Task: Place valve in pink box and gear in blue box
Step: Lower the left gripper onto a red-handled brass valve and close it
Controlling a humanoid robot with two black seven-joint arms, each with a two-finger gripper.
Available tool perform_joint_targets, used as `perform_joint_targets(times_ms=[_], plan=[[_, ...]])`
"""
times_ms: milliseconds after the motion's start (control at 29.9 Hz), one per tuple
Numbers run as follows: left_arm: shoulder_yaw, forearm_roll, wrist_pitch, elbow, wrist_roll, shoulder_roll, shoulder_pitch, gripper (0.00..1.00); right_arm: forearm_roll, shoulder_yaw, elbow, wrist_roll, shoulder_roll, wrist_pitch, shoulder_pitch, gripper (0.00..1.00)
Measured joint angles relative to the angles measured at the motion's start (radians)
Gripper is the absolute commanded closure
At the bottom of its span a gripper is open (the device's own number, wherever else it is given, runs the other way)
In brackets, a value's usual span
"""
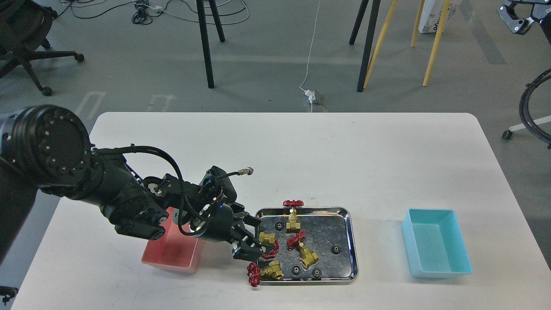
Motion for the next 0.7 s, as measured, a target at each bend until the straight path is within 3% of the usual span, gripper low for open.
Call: perform_joint_targets(times_ms=[434, 702], plan=[[0.001, 0.0, 0.014, 0.008, 0.0, -0.013, 0.004, 0.46, 0.001, 0.0, 0.001, 0.0, -0.004, 0.0, -0.014, 0.01], [0.002, 0.001, 0.038, 0.01, 0.0, -0.014, 0.006, 0.59, 0.002, 0.003, 0.001, 0.0, -0.004, 0.0, -0.021, 0.01]])
